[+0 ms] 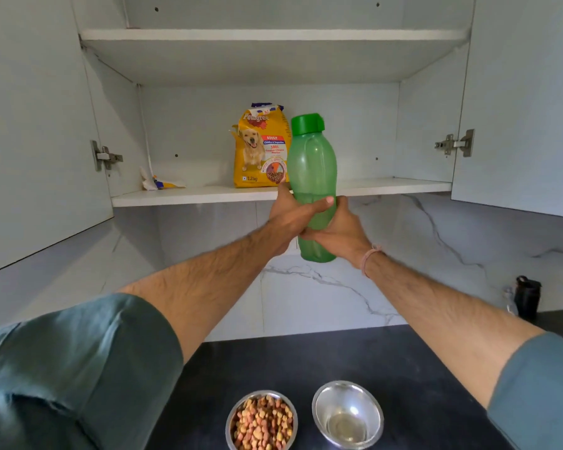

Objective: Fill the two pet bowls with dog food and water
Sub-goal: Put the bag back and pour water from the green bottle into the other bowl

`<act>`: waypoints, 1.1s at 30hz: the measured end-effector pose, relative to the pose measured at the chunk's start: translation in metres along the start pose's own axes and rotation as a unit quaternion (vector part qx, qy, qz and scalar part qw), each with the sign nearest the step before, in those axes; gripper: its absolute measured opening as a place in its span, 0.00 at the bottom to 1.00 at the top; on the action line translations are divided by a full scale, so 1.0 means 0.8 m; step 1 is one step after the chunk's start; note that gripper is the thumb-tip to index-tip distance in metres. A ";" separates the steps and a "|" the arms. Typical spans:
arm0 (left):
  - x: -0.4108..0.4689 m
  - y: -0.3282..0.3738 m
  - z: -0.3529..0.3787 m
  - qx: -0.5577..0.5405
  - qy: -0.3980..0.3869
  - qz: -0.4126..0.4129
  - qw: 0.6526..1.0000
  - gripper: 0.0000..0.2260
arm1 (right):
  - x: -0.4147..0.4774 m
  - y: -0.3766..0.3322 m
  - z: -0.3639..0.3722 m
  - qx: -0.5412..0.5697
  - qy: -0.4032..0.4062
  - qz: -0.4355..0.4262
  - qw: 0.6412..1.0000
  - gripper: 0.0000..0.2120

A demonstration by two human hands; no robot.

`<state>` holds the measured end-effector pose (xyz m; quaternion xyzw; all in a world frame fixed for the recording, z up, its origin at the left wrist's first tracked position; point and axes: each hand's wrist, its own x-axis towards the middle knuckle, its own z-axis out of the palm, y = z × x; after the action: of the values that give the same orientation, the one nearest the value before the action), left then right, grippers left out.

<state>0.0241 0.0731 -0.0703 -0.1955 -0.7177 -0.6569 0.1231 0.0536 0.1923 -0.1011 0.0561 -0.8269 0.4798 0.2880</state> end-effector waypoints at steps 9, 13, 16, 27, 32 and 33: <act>-0.054 -0.022 -0.020 0.051 -0.021 -0.034 0.998 0.42 | -0.086 0.052 0.030 -0.015 -0.074 0.073 0.994 0.40; -0.068 -0.057 -0.011 0.099 -0.003 -0.050 0.994 0.40 | -0.087 0.073 0.045 0.004 -0.093 0.103 0.990 0.43; -0.068 -0.096 0.001 0.117 0.019 -0.081 0.990 0.40 | -0.076 0.086 0.049 0.037 -0.092 0.110 0.989 0.44; -0.030 -0.252 0.048 0.170 -0.008 -0.155 0.973 0.36 | -0.020 0.215 0.072 -0.076 -0.222 0.074 0.969 0.48; -0.010 -0.322 0.065 0.186 -0.013 -0.213 0.959 0.35 | -0.002 0.295 0.111 -0.105 -0.237 0.056 0.964 0.48; -0.007 -0.334 0.068 0.190 -0.018 -0.224 0.956 0.34 | 0.000 0.310 0.119 -0.108 -0.236 0.058 0.964 0.47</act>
<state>-0.0850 0.1100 -0.3173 -0.0144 -0.8569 -0.5153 -0.0053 -0.0781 0.2462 -0.3257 0.0880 -0.9200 0.3771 0.0607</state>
